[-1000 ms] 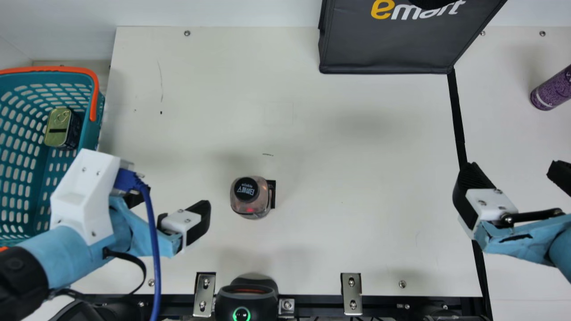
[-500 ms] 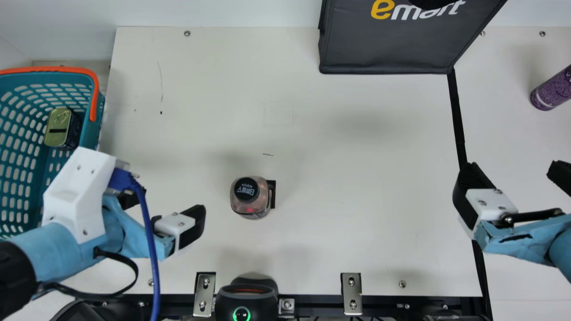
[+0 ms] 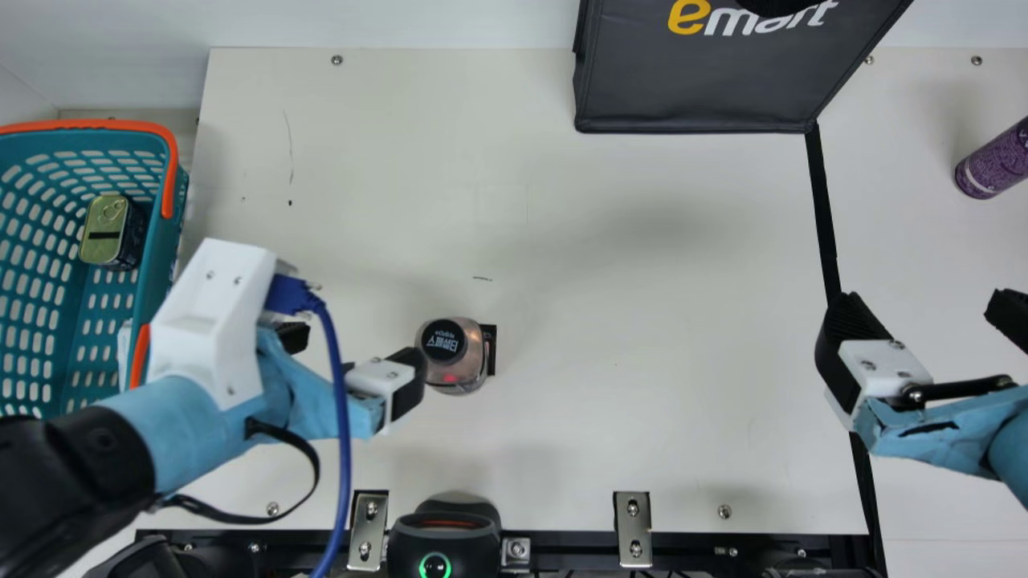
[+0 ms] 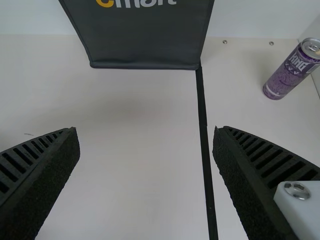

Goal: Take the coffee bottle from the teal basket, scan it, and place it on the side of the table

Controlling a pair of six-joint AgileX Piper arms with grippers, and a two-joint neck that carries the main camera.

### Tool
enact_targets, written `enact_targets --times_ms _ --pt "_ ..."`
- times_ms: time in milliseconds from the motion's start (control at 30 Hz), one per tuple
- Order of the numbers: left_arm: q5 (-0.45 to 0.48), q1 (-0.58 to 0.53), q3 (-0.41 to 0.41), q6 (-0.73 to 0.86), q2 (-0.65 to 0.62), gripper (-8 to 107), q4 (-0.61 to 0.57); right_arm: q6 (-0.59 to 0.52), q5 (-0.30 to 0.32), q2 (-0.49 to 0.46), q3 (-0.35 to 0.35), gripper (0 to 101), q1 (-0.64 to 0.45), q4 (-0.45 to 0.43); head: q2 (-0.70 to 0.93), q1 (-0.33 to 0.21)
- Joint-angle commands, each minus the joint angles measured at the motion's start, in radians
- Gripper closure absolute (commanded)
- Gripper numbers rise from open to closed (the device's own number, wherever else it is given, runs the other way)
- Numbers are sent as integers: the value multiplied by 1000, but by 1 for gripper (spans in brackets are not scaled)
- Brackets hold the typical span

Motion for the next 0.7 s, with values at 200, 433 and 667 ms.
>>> enact_targets --times_ms 200,433,667 --pt "8 -175 -44 -312 103 9 162 0 0 0 0 6 0 0 2 -29" --pt "21 -271 -64 -467 190 9 259 0 0 0 0 6 0 0 2 -29" --pt "22 -321 -65 -559 275 9 331 0 0 0 0 6 0 0 2 -29"
